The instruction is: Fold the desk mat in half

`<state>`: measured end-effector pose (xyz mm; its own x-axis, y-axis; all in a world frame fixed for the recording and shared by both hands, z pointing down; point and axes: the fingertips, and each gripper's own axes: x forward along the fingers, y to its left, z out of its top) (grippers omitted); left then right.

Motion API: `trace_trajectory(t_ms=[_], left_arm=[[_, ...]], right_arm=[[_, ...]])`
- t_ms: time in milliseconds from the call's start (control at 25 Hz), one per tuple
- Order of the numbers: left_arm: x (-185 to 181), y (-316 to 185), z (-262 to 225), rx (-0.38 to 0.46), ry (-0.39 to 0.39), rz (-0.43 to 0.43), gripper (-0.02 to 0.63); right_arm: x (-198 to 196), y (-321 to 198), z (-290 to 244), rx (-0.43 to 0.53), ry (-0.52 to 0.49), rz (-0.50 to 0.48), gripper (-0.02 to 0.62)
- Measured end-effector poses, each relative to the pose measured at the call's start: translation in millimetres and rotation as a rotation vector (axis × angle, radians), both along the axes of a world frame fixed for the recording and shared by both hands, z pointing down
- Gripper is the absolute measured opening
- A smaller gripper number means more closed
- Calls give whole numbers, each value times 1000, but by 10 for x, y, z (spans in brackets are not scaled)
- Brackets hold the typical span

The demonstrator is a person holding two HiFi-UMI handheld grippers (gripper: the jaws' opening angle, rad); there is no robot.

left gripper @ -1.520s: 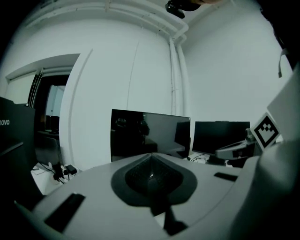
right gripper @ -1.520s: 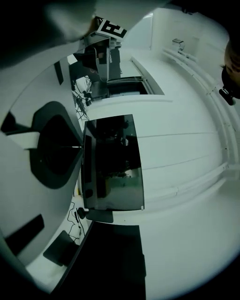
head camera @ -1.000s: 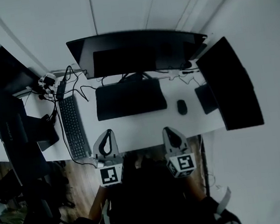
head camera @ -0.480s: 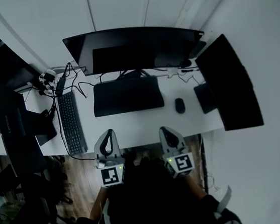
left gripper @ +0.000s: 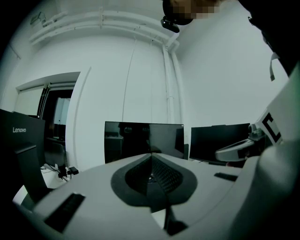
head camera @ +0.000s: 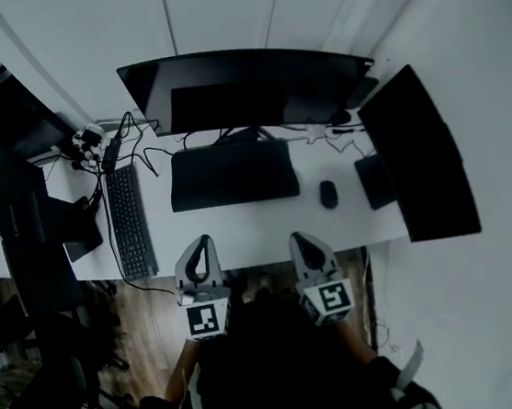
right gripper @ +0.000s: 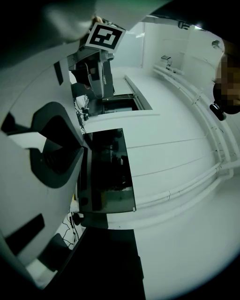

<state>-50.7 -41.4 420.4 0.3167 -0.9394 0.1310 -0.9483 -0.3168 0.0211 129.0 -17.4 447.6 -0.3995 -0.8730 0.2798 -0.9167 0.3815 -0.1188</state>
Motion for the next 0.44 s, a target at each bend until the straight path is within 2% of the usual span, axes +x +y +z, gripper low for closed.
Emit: trace_trajectory(t_ms=[440], left_arm=[[-36, -84, 22, 7, -15, 3, 8]], right_arm=[[-11, -101, 30, 6, 10, -6, 8]])
